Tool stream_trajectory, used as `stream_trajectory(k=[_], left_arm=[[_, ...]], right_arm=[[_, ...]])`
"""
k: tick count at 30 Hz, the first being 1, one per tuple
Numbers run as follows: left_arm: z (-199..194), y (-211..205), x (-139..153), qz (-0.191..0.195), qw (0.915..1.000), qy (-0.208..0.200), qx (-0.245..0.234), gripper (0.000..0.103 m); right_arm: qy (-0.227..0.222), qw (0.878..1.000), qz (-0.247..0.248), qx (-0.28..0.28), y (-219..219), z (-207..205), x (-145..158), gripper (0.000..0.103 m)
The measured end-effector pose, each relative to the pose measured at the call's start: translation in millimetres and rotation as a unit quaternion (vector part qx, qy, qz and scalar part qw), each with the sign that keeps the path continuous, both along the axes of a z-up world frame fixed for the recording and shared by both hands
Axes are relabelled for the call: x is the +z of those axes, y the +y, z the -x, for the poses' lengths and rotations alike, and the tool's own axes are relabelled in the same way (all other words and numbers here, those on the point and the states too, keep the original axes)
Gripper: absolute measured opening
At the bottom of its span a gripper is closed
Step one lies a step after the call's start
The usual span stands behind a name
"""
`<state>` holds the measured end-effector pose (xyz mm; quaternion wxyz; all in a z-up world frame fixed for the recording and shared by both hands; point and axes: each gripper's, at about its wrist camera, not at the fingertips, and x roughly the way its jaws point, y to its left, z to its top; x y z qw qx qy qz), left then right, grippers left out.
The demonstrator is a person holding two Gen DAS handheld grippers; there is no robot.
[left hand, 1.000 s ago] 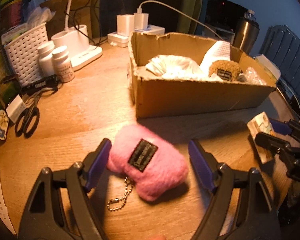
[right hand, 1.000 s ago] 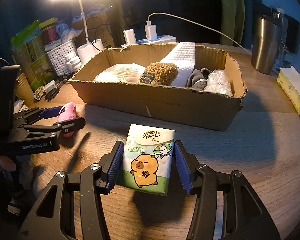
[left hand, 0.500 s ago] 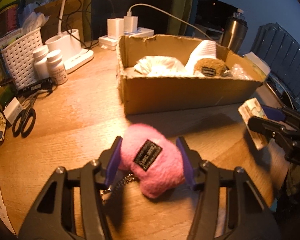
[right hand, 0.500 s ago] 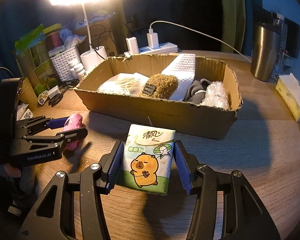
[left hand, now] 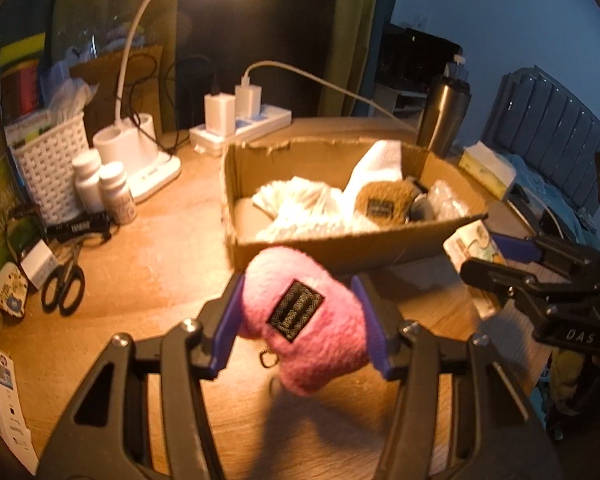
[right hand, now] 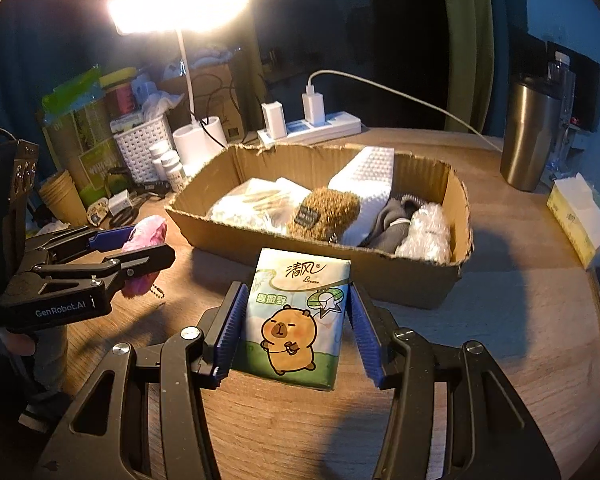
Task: Organize soft objects
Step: 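Carry the pink keychain with the left gripper while the right carries the tissue pack to the box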
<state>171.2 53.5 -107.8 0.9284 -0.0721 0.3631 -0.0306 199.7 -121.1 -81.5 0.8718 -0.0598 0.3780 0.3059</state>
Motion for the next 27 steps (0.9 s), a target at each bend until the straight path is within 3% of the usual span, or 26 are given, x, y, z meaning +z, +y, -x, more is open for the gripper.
stream_trajectory(k=[17,27], left_arm=[[-8,4,47,0.014,0.9977,-0.066,-0.008,0.055],[-17,1,55,0.008,0.9958,-0.089,-0.022,0.055]], right_arm=[[-0.036,0.999,-0.018,-0.007,-7,-10,30,0.054],[-0.049,0.998,-0.027,-0.025,-17,-23,38,0.054]])
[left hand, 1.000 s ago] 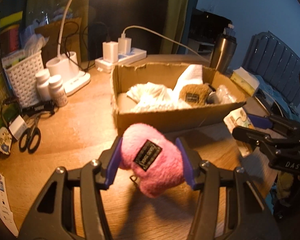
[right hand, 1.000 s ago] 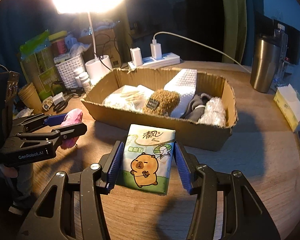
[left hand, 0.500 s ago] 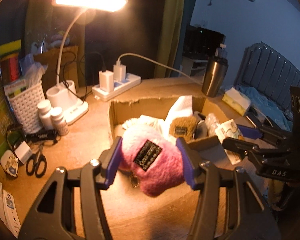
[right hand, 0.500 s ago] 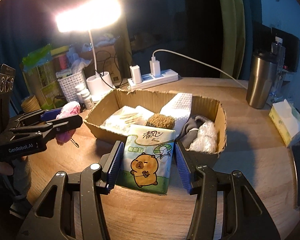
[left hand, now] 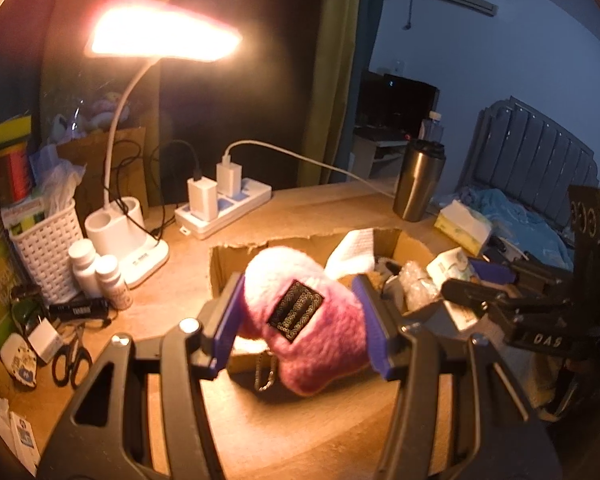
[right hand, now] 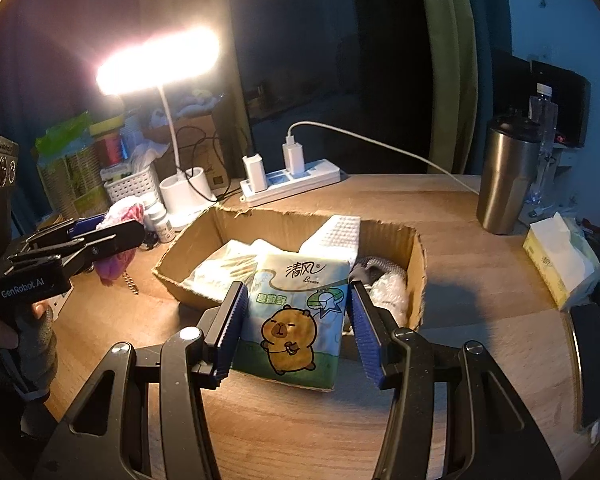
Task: Organize soft objects
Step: 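Carry the pink keychain with the left gripper while the right carries the tissue pack to the box, then open the left gripper inside the box while the right gripper releases the tissue pack there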
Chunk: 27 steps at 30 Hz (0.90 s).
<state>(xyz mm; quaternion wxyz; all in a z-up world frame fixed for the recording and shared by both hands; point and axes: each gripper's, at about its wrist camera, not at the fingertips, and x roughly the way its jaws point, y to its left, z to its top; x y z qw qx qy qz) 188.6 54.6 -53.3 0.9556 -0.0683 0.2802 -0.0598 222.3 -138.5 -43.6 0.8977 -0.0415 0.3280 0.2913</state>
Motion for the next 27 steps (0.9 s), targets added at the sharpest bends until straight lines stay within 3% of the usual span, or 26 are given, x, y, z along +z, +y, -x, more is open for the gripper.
stream_trajectory(k=[6,27], left_arm=[[-16,1,1,-0.015,0.9999,-0.005,-0.001,0.055],[-68,23,-39,0.010,0.9995,0.028,0.002,0.055]], right_arm=[[0.000,1.000,-0.002,-0.005,-3,-10,-1,0.054],[0.002,1.000,0.002,-0.022,10,-59,-19,0.054]])
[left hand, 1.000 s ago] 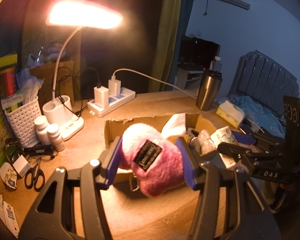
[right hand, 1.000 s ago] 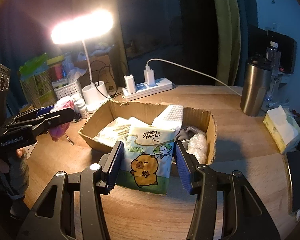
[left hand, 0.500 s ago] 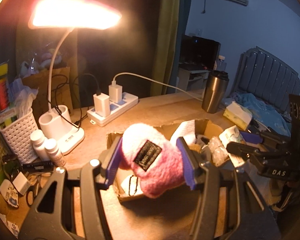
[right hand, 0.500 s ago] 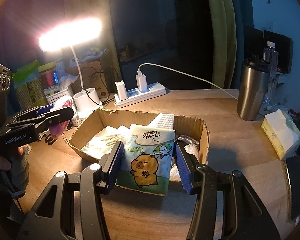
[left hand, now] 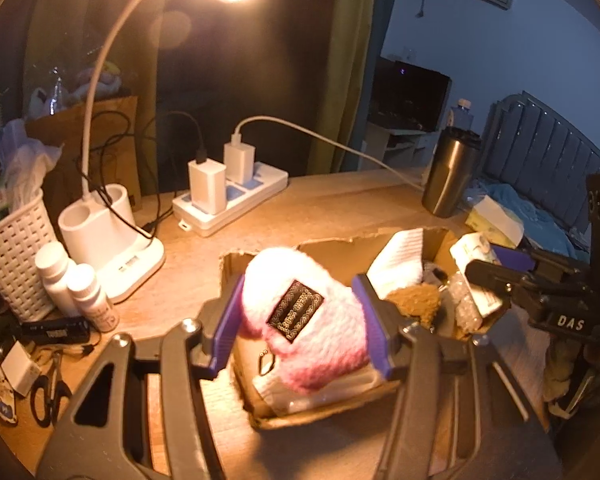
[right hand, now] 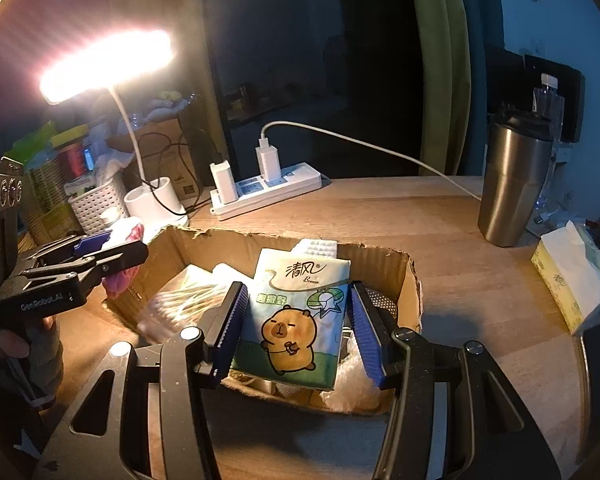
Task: Organize soft objects
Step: 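Open the left gripper inside the box while the right gripper releases the tissue pack there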
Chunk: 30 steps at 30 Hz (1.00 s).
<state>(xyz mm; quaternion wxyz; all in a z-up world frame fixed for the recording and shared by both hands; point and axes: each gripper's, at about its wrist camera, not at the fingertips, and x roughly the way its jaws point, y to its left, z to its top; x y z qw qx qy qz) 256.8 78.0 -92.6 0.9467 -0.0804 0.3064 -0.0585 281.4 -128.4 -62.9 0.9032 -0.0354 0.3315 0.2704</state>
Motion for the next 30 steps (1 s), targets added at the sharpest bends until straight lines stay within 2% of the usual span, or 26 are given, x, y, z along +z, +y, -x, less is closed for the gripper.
stream_trajectory(k=[5,13,21,30], left_arm=[[-10,2,-8,0.003,0.9999,0.010,0.000,0.056],[-18,7,-18,0.028,0.9990,0.035,-0.003,0.060],[-14,7,-11,0.026,0.9993,0.025,0.005,0.073],[-2,4,3,0.023,0.9997,0.010,0.006,0.074]], right_arm=[[0.013,1.000,0.002,-0.013,0,-13,-8,0.054],[0.029,0.999,0.010,-0.022,1,-25,-18,0.054],[0.037,0.999,0.010,-0.023,2,-26,-19,0.054],[0.034,0.999,0.010,-0.029,0,-20,-12,0.055]])
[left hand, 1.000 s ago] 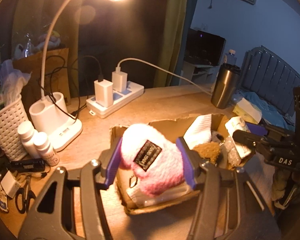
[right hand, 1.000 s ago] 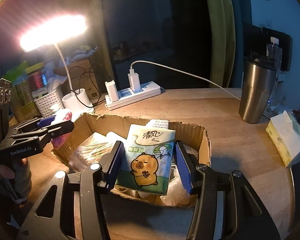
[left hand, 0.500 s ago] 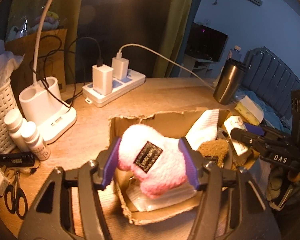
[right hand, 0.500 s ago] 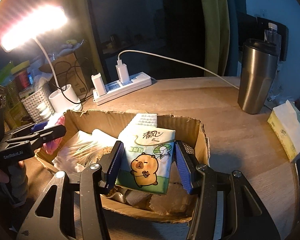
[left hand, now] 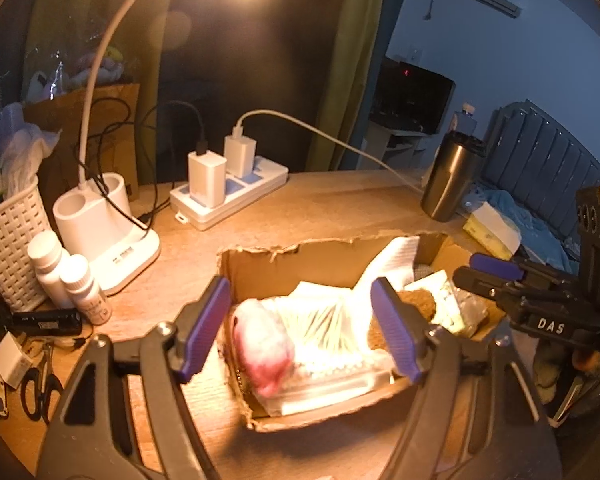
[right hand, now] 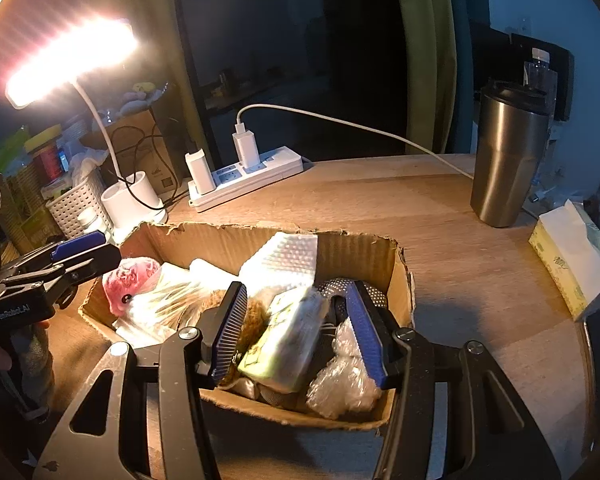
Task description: Organize soft objects
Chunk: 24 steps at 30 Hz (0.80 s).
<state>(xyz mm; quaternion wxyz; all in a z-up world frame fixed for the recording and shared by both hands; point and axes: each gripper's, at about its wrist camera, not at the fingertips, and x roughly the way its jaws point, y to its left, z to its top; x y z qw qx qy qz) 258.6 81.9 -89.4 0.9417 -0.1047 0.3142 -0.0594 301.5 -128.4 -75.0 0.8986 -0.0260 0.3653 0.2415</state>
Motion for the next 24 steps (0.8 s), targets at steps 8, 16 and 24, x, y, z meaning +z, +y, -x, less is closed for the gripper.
stream_trajectory(k=[8,16,24], left_arm=[[16,-9,12,-0.006,0.9999,-0.011,-0.003,0.074],[37,-22,25,-0.011,0.9996,-0.023,-0.012,0.074],[60,-36,37,-0.019,0.9989,-0.039,-0.018,0.074]], right_arm=[[-0.014,1.000,-0.004,-0.001,-3,13,11,0.055],[-0.030,0.999,-0.011,0.002,-7,34,25,0.055],[-0.048,0.999,-0.023,0.008,-12,56,43,0.055]])
